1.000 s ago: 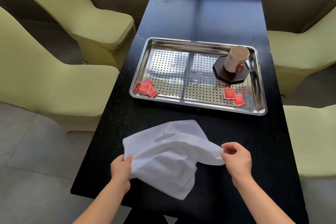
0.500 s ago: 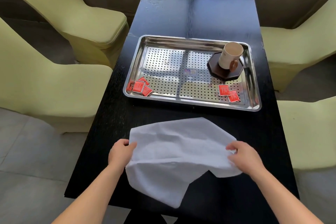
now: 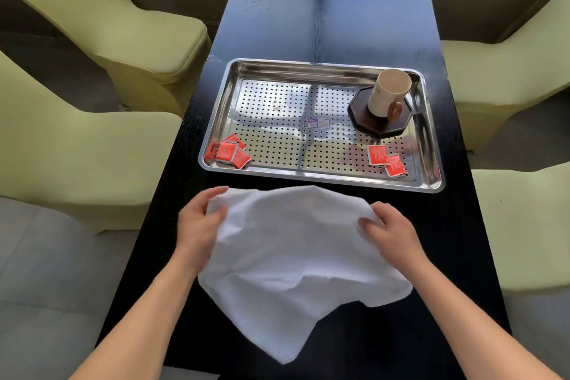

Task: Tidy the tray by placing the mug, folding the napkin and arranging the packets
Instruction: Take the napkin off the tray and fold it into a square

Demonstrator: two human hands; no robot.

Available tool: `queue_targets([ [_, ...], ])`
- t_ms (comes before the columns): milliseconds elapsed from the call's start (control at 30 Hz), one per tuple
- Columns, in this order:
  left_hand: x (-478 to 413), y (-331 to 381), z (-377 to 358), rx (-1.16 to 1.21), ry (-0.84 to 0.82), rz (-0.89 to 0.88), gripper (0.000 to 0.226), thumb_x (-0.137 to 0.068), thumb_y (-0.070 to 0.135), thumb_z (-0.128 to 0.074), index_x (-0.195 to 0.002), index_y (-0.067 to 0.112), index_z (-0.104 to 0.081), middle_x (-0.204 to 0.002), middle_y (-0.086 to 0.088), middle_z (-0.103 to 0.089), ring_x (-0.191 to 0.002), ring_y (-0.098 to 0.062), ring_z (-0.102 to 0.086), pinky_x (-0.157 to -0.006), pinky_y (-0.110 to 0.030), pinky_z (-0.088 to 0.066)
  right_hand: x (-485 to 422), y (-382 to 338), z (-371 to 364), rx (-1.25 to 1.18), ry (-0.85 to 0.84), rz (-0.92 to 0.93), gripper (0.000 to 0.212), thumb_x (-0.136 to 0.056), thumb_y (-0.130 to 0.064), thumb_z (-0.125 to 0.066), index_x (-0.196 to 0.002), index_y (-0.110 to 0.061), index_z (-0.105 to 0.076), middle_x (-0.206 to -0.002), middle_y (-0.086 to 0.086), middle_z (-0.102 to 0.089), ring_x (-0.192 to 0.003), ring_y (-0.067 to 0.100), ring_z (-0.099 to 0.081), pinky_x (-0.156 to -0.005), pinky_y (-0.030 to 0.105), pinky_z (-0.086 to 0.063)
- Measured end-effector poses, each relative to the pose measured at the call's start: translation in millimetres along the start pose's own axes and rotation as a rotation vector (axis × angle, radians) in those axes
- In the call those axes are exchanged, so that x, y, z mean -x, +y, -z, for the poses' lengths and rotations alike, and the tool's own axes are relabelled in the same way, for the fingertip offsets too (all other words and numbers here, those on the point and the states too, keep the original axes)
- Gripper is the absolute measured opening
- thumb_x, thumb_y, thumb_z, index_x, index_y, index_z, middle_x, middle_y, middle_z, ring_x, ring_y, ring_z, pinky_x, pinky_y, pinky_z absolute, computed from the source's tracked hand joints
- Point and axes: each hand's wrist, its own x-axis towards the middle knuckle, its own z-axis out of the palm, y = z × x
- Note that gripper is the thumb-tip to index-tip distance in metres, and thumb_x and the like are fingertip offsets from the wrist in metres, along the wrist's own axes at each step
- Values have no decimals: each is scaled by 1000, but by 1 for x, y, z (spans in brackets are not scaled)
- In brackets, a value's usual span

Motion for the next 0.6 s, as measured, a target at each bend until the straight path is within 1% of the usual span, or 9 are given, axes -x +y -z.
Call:
queue_targets([
  [67, 3, -8, 14, -5, 11, -90, 51, -86, 3, -66, -121, 39, -66, -99, 4, -76, -82, -5, -71, -67, -20, -57, 5, 0, 6, 80, 31, 108, 11, -93, -26, -63, -84, -29, -57, -77, -8, -62, -73, 10, -60, -61, 29, -49],
  [167, 6, -26, 16, -196, 55, 52, 65, -90, 5, -63, -142, 41, -46, -94, 4, -75, -90, -8, -72, -69, -21, -52, -1, 3, -4, 340, -55, 100, 9, -93, -23, -61, -100, -29, -59, -90, -10, -67, -87, 20, -64, -75, 39, -50],
  [233, 6, -35, 12, -207, 95, 183, 70, -92, 9, -65, -151, 29, -33, -102, 3, -71, -105, -18, -67, -80, -27, -51, -7, 7, -13, 411, -154, 31, 24, -91, -35, -66, -113, -30, -59, -104, -9, -66, -102, 21, -61, -90, 41, -47],
  [267, 4, -37, 10, -198, 101, 252, 73, -92, 12, -66, -153, 24, -29, -106, 2, -69, -110, -22, -64, -88, -34, -51, -8, 10, -15, 406, -201, -23, 29, -89, -44, -66, -114, -32, -58, -104, -11, -64, -103, 19, -58, -93, 42, -47],
  [333, 4, -43, 7, -188, 116, 373, 75, -92, 18, -68, -154, 18, -27, -114, -2, -67, -115, -27, -61, -100, -48, -50, -9, 20, -16, 331, -220, -97, 36, -87, -64, -57, -109, -35, -59, -98, -13, -61, -98, 14, -56, -87, 41, -49],
  [400, 6, -47, 4, -215, 119, 443, 59, -92, 22, -68, -145, 11, -45, -118, -12, -65, -113, -35, -62, -97, -49, -51, -10, 25, -14, 208, -143, -186, 48, -91, -70, -39, -110, -33, -63, -97, -12, -62, -91, 12, -57, -79, 39, -48],
  [467, 8, -45, 3, -220, 59, 425, 30, -92, 22, -66, -112, -1, -67, -104, -28, -68, -95, -46, -65, -78, -44, -53, -15, 24, -11, 204, -88, -316, 54, -98, -62, -31, -111, -24, -67, -93, -10, -61, -87, 13, -57, -77, 38, -46],
  [533, 9, -43, 2, -235, 30, 344, 25, -93, 20, -63, -86, -3, -68, -87, -29, -68, -74, -43, -64, -64, -42, -50, -19, 23, -4, 300, -137, -393, 40, -99, -54, -41, -104, -23, -65, -89, -8, -64, -81, 14, -61, -74, 37, -52],
  [600, 8, -40, 3, -256, 58, 272, 21, -94, 21, -62, -78, 10, -71, -79, -16, -71, -72, -34, -66, -62, -41, -53, -21, 21, 0, 251, -234, -449, 21, -92, -45, -60, -100, -25, -63, -92, -3, -68, -82, 17, -65, -68, 35, -54],
])
